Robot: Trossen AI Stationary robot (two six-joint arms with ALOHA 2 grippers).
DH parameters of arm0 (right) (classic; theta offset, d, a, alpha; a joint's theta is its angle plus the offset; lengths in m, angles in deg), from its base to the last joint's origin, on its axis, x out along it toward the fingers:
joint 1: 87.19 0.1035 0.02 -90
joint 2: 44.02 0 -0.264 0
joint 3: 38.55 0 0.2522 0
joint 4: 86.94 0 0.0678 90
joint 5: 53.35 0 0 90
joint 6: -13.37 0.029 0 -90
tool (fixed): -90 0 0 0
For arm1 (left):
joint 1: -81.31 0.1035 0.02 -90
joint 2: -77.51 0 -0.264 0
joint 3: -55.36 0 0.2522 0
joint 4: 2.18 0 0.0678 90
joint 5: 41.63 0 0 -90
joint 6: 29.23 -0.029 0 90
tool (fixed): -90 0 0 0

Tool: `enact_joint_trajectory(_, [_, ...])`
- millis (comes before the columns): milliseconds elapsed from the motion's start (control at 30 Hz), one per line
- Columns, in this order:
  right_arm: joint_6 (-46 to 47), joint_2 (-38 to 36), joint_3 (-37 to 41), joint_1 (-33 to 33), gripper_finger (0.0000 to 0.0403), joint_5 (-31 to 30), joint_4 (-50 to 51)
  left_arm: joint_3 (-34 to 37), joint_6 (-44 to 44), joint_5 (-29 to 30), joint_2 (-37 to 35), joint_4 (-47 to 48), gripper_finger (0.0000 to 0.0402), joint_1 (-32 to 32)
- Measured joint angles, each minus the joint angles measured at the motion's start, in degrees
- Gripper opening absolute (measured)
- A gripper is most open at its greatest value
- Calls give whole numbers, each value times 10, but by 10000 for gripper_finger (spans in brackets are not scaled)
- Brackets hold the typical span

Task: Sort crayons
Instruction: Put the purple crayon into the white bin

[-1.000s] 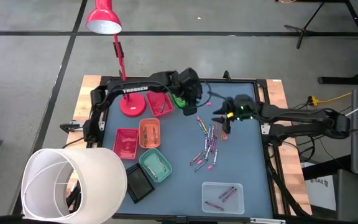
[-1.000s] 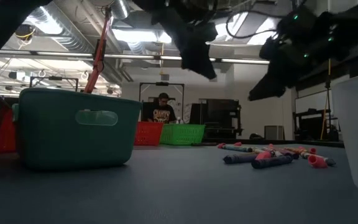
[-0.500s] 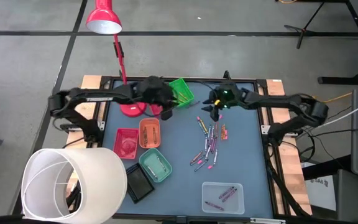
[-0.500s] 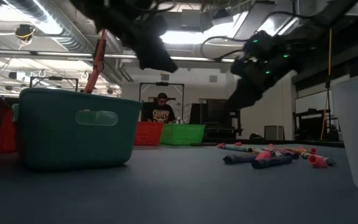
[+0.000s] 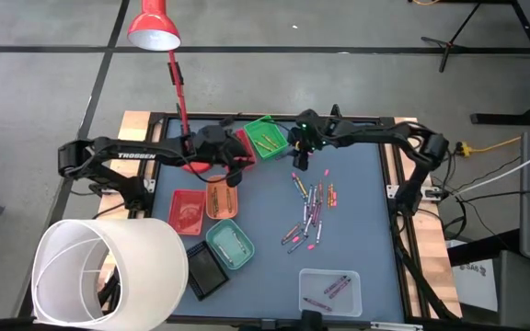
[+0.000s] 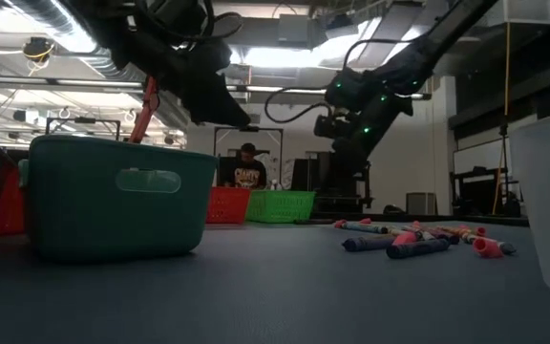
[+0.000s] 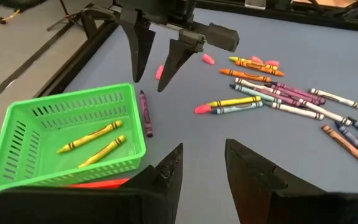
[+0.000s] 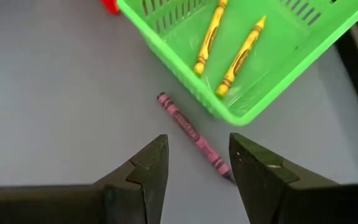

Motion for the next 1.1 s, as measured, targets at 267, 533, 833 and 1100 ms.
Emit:
enact_joint_trajectory(267, [0, 41, -9, 0, 166, -12, 0, 1, -2, 0, 0, -7, 104, -2])
enact_joint_trajectory(533, [-13, 44, -9, 0, 166, -38, -4, 1, -3, -1, 0, -11, 104, -2])
enact_joint_trajectory(833, [-6, 43, -44, 1, 166, -37, 41, 1, -1, -1, 0, -13, 104, -2])
enact_joint_trajectory(1100, [17, 43, -89, 40, 166, -78, 108, 1, 0, -1, 0, -13, 104, -2])
